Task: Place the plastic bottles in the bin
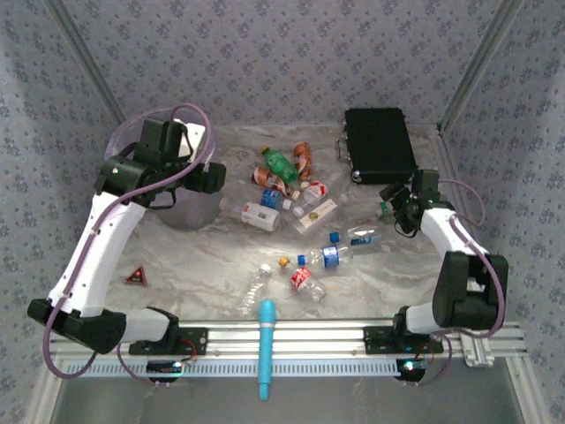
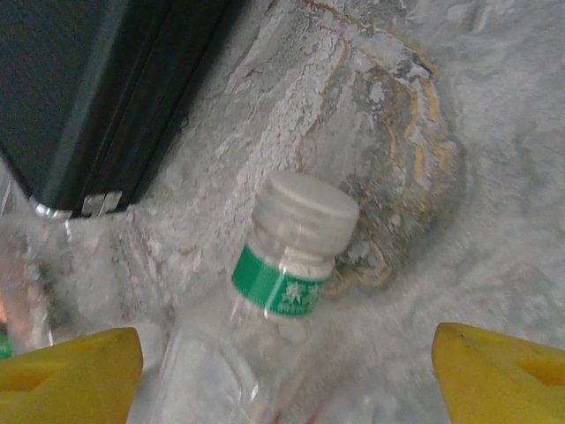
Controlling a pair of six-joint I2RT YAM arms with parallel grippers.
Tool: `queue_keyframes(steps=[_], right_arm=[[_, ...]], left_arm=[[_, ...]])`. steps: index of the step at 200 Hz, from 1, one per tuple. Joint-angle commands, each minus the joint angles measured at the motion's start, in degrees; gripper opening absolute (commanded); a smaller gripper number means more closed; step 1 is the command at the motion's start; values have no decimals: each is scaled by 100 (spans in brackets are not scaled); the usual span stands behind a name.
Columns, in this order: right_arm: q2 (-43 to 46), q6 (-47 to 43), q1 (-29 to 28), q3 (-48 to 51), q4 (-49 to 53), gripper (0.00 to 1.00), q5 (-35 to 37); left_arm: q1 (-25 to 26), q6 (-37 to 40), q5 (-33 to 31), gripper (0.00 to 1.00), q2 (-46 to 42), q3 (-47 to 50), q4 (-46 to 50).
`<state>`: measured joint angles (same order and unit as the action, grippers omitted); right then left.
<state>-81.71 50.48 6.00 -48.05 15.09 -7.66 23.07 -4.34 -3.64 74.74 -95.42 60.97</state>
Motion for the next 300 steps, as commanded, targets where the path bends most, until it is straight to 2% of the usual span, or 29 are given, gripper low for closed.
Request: queue_keyframes(steps=[1,60,89,109,187,284,300], right_arm=[[-271,383,30,-89,-516,87,326],[-1104,721,-16,-61,-1283,85,182],[-1518,805,13,-142,-1538,81,108],[-1671,847,28,-158,-1630,75,98],[-1254,833,139,-42,-1642,50,147],[-400,704,457,73,-1419,44,-247],[-153,566,570,-67,-1123,43,-333]], left_arm=[[48,81,97,96,-38,14,-130],[48,125,4,96,-30,-104,5],[46,135,2,96,-14,-78,5],[46,135,-1,96,14,-125,45],[57,135,-5,96,49,-161,-8],[59,126,-29,97,17,-159,2],[103,142,36,96,69,-253,-5]])
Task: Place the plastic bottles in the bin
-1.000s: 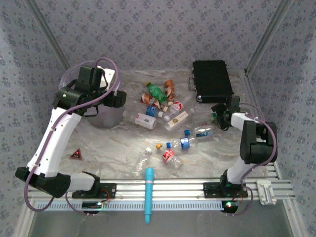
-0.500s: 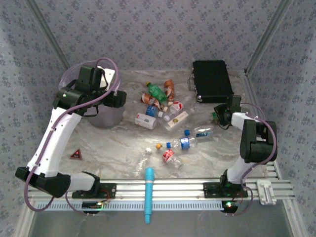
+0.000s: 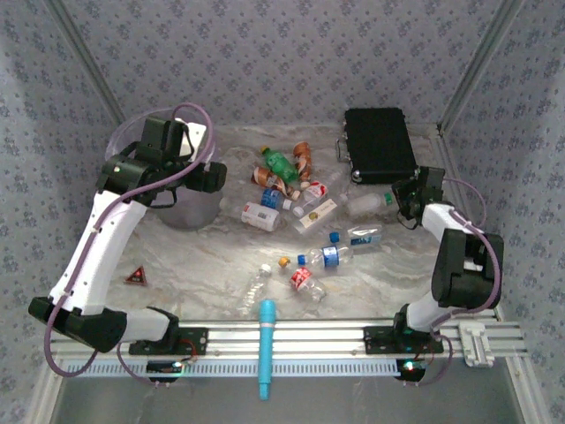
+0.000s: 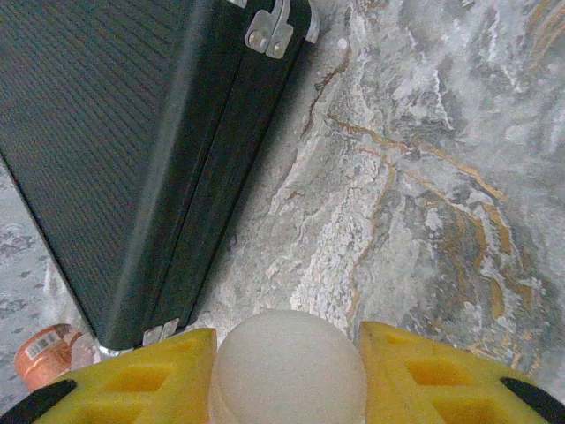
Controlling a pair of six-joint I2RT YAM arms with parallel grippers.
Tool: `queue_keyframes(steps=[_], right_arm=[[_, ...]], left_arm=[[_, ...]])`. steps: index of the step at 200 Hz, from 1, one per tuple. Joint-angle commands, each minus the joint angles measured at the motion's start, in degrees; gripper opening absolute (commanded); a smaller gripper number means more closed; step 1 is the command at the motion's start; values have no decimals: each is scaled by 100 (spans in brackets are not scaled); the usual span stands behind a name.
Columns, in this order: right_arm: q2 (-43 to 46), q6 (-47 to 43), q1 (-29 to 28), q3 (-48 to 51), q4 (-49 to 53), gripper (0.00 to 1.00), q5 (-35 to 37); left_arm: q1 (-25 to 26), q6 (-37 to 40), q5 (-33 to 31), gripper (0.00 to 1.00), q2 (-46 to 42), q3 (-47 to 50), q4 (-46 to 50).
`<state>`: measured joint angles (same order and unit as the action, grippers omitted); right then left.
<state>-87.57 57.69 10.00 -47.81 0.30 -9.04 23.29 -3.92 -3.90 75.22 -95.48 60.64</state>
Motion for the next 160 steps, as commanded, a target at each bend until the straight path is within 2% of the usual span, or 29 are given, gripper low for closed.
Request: queue_keyframes(steps=[1,31,52,72,112,146,160], right_arm=[[447,-168,174,-103,379,43,-200],[879,-450,299,-357,882,41,-349],[1065,-463,382,-447,1011,41,-711],[1254,-408,323,-522,1050,41,-1017],[1443,-478,-387,-974,1312,41,-1204],[1407,-553,-1142,-1375,1323,41,-1170],[1338,-542,-1405,-1537,1314,41,-1164]], left_arm=[[89,101,63,96,20,-253,27],[292,120,162,97,206,-423,-111],[450,163,433,97,378,-586,-202],[819,397,705,96,595,-775,-278],[1742,882,1184,100,1469,-1474,-57],[1932,635,2272,100,2143,-1782,-426],[2047,575,2329,100,2407,-1863,-549]])
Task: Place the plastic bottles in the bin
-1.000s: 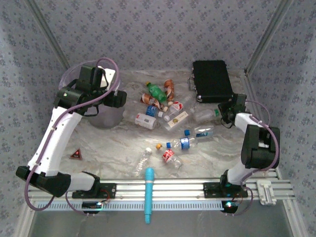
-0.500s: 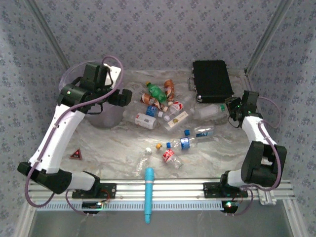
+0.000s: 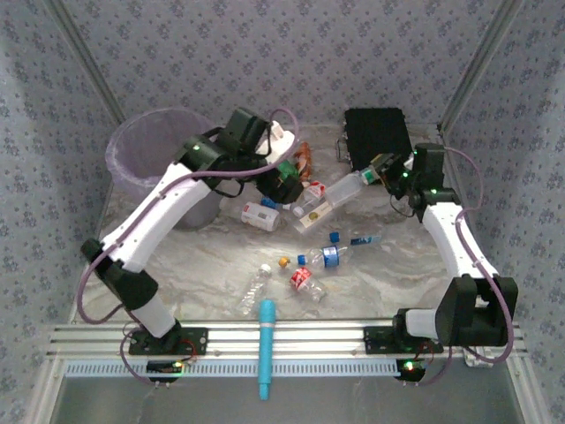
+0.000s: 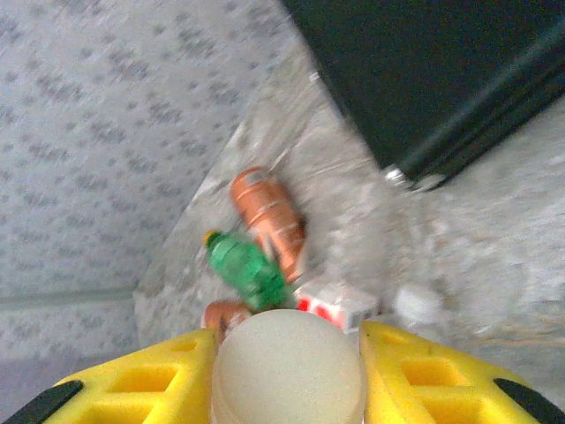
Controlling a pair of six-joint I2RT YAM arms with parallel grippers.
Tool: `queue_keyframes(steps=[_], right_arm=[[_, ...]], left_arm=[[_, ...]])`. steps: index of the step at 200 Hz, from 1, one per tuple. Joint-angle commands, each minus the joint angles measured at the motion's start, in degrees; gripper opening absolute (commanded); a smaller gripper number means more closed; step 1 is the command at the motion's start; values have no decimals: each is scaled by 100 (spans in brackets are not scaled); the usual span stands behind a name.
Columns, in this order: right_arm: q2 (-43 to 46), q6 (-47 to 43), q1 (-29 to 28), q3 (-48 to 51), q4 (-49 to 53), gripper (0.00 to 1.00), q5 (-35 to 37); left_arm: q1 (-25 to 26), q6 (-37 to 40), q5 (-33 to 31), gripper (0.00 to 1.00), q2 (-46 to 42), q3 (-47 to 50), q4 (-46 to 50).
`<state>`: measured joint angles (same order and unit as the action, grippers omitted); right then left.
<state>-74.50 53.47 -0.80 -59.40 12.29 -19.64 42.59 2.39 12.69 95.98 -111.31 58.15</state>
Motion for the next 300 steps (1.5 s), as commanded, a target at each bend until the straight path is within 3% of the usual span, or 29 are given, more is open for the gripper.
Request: queue_keyframes(steps=[1,23,81,117,200,214,236,248,285,300], right_arm=[[32,-119,-342,-384,114,41,-107],[-88,-99,-686,-587,84,41,-119],[-144,-26,-1088,-815,-47,41,-128],[-85,-19,-1133,-819,-61,41,-110],[10,-12,-1124,-808,-74,41,-161],[-2,-95,-1080,-844,86,47,-204],[83,-254,-868,-1109,477,71,-281],[191,-291,-714,-1100,612,79,-327],[672,-664,-12,-1013,1281,87,-453],[882,-846,281,-942,1548,88,-479]], left_arm=[[135,-56,659,100,350,-288,-302],[354,66,212,100,744,-486,-321],[417,-171,452,100,1315,-471,-530],[418,-147,180,99,1491,-521,-527],[424,-177,103,58,1604,-691,-491],[415,-173,77,58,1598,-712,-474],[418,-173,24,57,1581,-741,-456],[412,-157,-10,56,1574,-773,-424],[345,-91,-85,53,1521,-998,-241],[261,-64,-140,47,1423,-1145,-124]])
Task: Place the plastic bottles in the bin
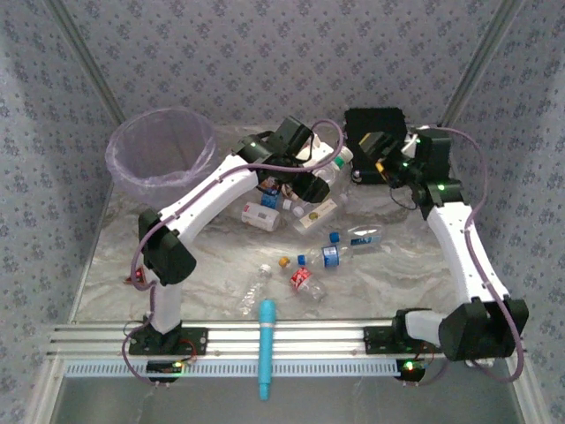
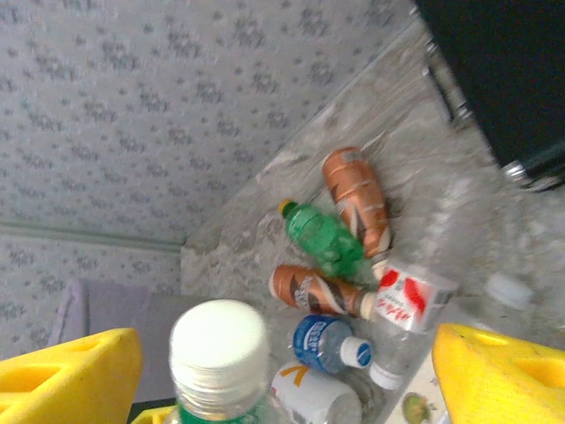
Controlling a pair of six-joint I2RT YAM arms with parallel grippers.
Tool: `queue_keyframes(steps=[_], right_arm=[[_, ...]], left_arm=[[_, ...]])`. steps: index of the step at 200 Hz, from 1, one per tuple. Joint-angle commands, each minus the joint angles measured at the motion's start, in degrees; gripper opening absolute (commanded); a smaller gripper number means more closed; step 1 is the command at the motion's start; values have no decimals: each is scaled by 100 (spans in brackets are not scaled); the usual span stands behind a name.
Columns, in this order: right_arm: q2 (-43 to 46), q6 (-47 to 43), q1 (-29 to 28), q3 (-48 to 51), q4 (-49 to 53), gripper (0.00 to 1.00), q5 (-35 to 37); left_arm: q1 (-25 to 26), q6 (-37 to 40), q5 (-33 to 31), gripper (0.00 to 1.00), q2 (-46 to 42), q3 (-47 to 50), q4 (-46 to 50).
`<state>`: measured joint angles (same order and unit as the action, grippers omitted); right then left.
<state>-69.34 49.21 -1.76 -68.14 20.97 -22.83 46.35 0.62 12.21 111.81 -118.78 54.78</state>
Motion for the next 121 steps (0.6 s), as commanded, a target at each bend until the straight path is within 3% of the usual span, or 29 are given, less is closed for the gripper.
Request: queue_keyframes(steps=[1,50,81,121], right_arm=[[381,-434,395,-68,702,88,-160],[543,-776,790,501,1048,88,-370],[444,-947,799,621,1136,88,-382],[386,-1084,800,680,1164,88,-327]], left_arm=[[-125,118,-94,46,-164,-412,223],[-672,238,-350,19,-714,-1016,736],[-1332,142,-438,2,-1257,-1057,913],[-2596,-79,-136,0,-2019,-671,841]])
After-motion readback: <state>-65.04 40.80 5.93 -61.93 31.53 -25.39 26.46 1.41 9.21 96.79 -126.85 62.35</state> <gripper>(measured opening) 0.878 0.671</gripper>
